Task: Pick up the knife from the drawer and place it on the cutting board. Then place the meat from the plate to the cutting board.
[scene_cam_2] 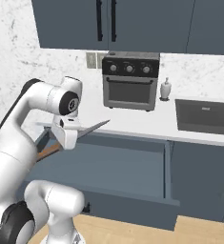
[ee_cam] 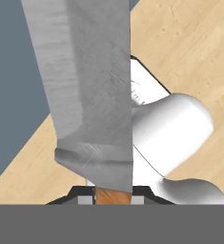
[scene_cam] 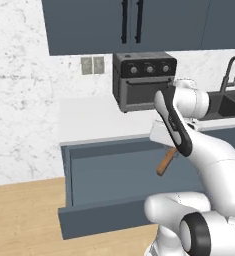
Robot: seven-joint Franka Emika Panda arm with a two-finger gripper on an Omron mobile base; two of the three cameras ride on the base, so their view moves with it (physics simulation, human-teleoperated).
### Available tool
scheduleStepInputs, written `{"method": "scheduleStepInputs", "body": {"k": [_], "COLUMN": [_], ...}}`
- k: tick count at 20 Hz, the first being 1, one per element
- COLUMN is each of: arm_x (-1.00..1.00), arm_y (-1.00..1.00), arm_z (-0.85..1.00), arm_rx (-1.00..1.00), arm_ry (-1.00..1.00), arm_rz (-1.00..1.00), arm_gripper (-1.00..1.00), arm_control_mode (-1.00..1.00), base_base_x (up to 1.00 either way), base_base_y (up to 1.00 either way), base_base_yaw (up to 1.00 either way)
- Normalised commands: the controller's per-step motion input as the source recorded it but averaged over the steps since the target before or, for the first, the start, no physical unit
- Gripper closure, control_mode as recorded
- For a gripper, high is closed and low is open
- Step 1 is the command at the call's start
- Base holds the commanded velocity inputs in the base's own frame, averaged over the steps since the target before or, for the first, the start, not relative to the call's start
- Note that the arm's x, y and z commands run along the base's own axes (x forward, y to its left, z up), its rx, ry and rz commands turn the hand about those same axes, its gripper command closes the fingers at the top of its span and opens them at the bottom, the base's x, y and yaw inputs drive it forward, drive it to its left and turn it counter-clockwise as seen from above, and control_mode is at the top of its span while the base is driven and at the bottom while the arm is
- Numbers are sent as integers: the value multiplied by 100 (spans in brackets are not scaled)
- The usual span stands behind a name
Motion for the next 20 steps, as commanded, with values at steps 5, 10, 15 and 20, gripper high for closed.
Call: {"method": "scheduleStepInputs", "body": {"k": [5,10,15,20], "arm_x": [0,0,0,0], "arm_y": [0,0,0,0], "arm_z": [0,0,0,0], "arm_rx": [0,0,0,0], "arm_ry": [0,0,0,0], "arm_rz": [0,0,0,0], "arm_gripper": [100,100,100,100], "arm_control_mode": [100,100,100,100], "base_base_x": [-19,0,-10,-23], "base_base_y": [-100,-100,-100,-100], "base_base_yaw": [0,-8,-8,-6]}}
